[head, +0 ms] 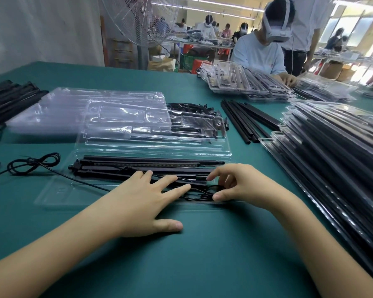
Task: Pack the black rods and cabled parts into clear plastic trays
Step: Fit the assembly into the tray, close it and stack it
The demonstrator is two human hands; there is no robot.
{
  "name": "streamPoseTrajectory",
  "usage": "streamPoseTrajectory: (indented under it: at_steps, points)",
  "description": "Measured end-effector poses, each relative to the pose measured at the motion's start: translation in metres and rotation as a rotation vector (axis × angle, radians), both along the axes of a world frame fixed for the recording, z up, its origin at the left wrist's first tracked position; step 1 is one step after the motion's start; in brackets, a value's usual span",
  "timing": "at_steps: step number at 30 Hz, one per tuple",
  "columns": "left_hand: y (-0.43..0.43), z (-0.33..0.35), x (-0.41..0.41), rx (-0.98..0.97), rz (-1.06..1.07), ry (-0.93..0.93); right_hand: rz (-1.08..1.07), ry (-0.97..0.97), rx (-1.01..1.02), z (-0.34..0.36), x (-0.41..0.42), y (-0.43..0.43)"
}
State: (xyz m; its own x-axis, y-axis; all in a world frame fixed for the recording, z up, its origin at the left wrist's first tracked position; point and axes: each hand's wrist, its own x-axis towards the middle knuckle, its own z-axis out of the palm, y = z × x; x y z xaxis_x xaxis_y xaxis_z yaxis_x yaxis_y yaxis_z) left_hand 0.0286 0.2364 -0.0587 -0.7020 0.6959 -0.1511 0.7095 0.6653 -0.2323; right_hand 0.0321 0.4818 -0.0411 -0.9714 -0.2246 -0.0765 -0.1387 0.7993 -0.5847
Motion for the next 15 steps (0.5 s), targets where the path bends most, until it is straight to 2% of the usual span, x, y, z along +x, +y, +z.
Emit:
streamPoseTrajectory:
  at_steps: [9,15]
  points:
    - [-0.0031,-0.0005,-0.0043,-0.046,-0.049,0.013,0.022,-0.013,0.048,0.0001,-0.0012,0.0096]
    - [-0.003,0.0015,-0.0018,-0.04,-0.051,-0.058,0.018,0.023,0.081,-0.0041,-0.0018,0.0095]
